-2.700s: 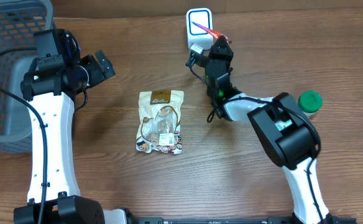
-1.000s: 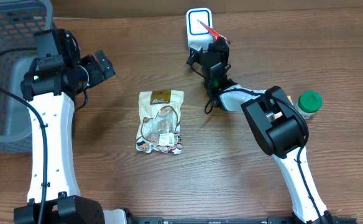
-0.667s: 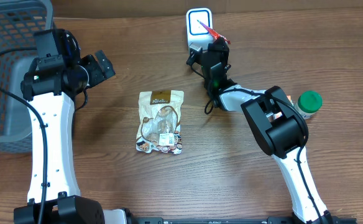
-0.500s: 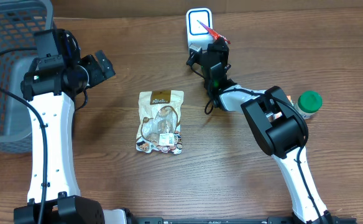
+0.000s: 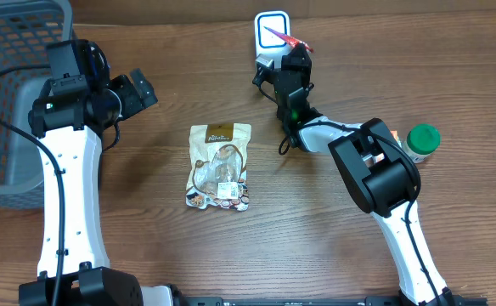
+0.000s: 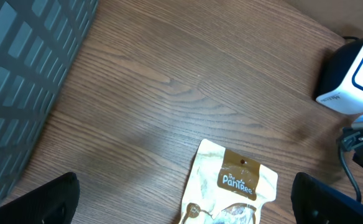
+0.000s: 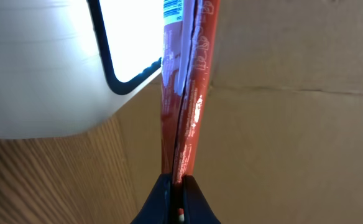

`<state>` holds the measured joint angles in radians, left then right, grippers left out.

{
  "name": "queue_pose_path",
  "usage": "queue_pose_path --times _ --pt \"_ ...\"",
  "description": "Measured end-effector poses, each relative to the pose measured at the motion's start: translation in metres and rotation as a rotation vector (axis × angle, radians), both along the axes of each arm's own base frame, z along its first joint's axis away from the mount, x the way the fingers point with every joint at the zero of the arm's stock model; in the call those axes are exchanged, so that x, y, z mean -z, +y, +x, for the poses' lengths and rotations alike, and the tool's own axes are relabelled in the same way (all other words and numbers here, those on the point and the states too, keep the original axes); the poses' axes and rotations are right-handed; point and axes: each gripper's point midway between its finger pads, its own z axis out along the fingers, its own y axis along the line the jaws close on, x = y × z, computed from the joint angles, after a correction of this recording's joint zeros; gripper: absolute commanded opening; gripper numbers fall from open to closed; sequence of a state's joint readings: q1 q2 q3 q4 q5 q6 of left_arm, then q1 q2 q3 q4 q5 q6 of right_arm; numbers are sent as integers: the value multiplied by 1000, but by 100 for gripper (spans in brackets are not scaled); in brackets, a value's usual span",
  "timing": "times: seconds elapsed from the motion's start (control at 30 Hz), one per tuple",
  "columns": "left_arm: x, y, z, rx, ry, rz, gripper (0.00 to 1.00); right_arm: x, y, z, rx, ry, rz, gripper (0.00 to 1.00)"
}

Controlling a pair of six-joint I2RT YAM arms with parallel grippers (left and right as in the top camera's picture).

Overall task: Scan the item barcode
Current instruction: 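Hold the red stick snack's barcode against the scanner window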

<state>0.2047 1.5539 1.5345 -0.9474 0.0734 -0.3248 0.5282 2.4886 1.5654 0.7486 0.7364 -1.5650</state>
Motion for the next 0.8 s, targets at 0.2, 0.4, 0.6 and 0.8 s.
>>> queue_pose_path --times 0.2,0.4,0.6,0.8 --pt "0 0 0 0 0 0 100 1 2 -1 0 8 -13 4" --pt "0 0 0 0 0 0 100 33 -2 -8 6 142 -81 4" --pt "0 0 0 0 0 0 100 22 0 -6 15 95 -51 4" --pt "0 0 0 0 0 0 100 4 2 -5 16 43 -16 4"
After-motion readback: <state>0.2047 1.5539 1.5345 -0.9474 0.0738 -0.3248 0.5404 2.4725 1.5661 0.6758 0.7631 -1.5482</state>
